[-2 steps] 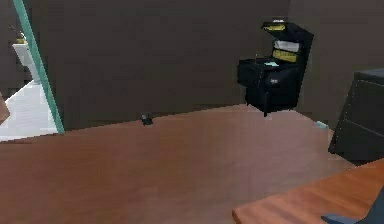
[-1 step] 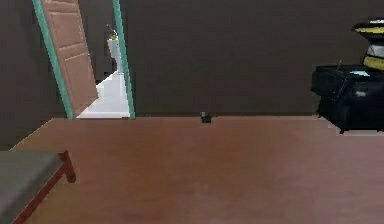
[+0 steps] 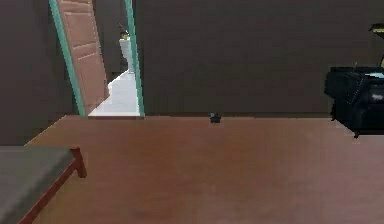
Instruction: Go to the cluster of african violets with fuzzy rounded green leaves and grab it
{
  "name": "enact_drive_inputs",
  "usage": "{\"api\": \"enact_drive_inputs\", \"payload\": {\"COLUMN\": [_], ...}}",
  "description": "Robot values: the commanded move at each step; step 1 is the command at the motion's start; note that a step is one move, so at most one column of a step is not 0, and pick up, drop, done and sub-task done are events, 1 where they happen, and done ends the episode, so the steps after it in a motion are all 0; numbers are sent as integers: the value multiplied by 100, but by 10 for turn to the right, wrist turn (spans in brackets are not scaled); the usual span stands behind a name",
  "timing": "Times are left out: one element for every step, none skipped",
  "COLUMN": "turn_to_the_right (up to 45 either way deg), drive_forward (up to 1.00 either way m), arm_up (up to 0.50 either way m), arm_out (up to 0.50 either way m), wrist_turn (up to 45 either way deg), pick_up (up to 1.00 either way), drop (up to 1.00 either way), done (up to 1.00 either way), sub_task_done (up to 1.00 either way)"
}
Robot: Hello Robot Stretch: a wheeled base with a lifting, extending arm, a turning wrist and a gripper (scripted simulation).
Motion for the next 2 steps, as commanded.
{"api": "enact_drive_inputs", "payload": {"turn_to_the_right": [450, 450], "drive_forward": [0, 0], "arm_up": [0, 0], "arm_out": [0, 0], "wrist_turn": [0, 0], "pick_up": [0, 0], "drop": [0, 0], "done": [0, 0], "sub_task_done": [0, 0]}}
